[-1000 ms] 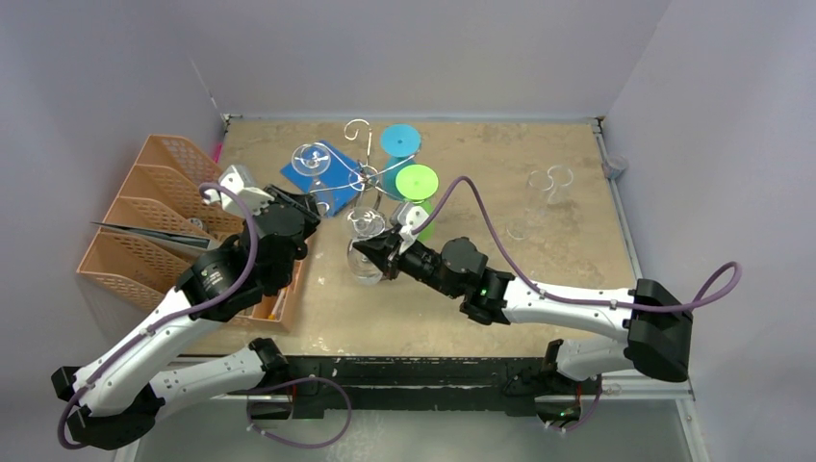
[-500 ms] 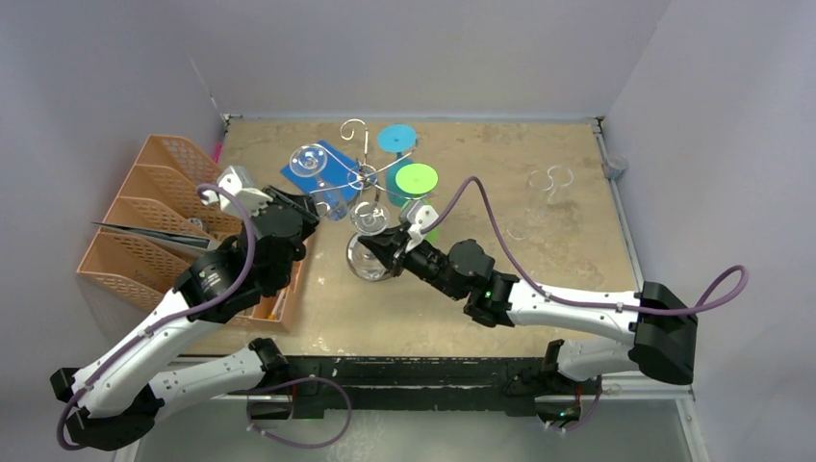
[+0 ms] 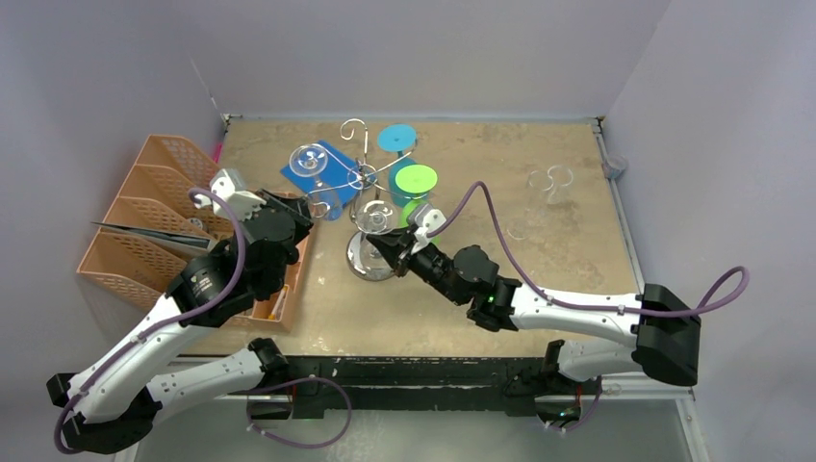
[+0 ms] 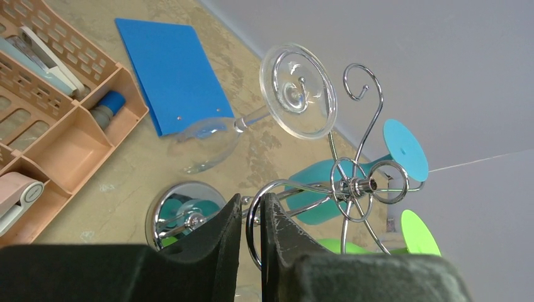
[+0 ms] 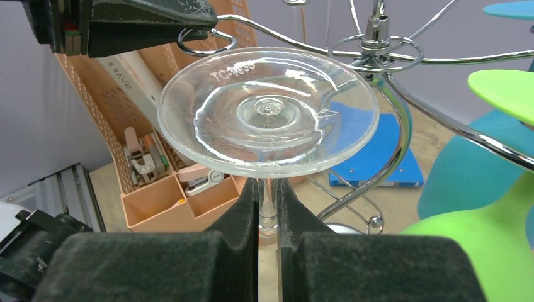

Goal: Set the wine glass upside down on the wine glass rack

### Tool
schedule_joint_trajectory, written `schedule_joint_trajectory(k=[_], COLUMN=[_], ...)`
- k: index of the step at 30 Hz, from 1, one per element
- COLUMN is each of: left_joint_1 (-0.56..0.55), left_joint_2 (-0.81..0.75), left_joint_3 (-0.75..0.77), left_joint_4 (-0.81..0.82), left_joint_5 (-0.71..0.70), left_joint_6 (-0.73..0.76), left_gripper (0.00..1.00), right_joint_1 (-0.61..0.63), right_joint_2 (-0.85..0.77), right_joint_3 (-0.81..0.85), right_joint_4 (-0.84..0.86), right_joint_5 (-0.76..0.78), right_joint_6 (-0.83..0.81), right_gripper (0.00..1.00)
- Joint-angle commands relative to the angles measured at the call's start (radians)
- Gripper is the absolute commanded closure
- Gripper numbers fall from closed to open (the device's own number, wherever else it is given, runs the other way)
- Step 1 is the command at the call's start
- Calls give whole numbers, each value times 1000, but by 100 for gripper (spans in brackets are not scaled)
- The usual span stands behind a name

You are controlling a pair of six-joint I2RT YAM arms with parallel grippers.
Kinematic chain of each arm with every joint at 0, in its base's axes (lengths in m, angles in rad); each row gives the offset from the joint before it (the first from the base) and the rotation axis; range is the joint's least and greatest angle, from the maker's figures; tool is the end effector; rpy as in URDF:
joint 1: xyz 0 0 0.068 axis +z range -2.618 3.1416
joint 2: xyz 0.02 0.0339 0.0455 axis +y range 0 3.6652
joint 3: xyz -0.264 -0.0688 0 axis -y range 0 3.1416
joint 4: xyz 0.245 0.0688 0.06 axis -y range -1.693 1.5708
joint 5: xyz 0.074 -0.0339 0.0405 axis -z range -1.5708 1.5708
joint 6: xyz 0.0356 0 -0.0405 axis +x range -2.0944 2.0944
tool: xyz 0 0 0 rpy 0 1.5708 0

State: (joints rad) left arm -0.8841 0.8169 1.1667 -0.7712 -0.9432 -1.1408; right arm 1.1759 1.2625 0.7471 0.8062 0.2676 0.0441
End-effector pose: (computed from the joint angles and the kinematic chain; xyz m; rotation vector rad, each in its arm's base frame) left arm 0.1082 -0.0865 0.4075 -0.7962 1.6596 -0.4878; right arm 0.1189 0.2608 0.3276 -0.5063 1.2420 0.8699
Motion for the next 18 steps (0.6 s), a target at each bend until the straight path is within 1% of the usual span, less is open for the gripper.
schedule_joint_trajectory(k=[1,5,7,11,13,14,18], left_joint_1=[-1,-2,-2,-2,-1,-1,-1], left_joint_2=[-7,-8,-10,-19,-35,-45,-68], left_joint_3=[1,2,3,5,-13,-16,-18], left_joint_4=[0,4,8,56,124,139,146], left_joint_5=[-6,3,11,53,83,93,130], left_joint_6=[13,19,26,103,190,211,242], left_gripper=[85,80,76,68,64,62,55], right_joint_1=[-2,-2,-2,-1,-2,-2,-2], right_joint_2=[-46,-39,-31,-20,-17,-16,-7], right_joint_3=[5,22,23,23,24,23,26], right_joint_4=[103,63,56,39,29,27,11], right_joint_5=[53,76,78,82,82,78,64], right_joint_6=[-10,-6,-4,6,9,8,-1], right_gripper=[100,100,98,90,88,85,78])
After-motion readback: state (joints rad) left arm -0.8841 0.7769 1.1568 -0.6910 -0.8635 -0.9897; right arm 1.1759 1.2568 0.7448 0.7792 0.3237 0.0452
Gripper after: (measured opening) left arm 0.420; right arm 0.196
